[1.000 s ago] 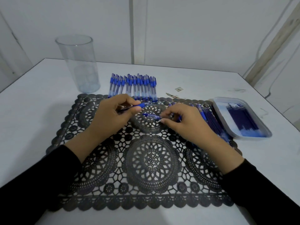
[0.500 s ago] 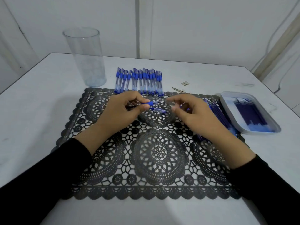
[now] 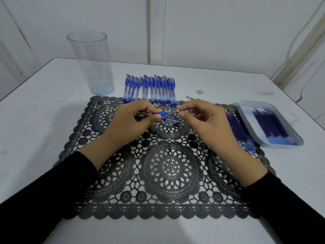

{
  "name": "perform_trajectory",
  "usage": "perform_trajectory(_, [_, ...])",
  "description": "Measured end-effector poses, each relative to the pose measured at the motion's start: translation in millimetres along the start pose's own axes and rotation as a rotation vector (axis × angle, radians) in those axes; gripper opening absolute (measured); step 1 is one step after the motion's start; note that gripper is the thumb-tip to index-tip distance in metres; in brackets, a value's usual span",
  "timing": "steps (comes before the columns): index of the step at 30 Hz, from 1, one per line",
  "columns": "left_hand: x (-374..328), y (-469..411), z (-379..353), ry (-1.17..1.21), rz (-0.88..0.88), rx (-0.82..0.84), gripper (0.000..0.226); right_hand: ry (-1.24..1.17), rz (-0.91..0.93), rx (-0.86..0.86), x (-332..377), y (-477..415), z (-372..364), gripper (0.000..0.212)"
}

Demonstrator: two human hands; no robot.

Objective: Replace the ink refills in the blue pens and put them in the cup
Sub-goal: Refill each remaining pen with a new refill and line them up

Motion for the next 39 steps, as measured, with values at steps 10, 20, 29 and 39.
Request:
perform_trajectory(10, [-8, -1, -5, 0.012, -0.102, 0.002, 0.014, 0.091, -0.005, 0.035, 3, 1, -7, 0.007])
perform_trajectory(20, [-10, -1, -7, 0.013, -0.119, 0.010, 0.015, 0.189, 0.148, 0.082, 9, 6, -4, 0.017])
perform_trajectory(29, [-11, -1, -6, 0.007, -0.129, 0.011, 0.014, 0.253, 0.172, 0.073, 8, 5, -6, 0.014])
perform_trajectory(39, [-14, -2, -5, -0.012, -0.171, 0.004, 0.016, 0.232, 0.191, 0.077, 10, 7, -7, 0.012])
Point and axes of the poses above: each hand's wrist, its own y-axis away from the middle knuckle, its own z-axis out of the back of the hand, x = y × z, the point moved 5 cm from there along -y, towards the middle knuckle, and after that the axes turned 7 degrees about -z, right-handed, at the moved point
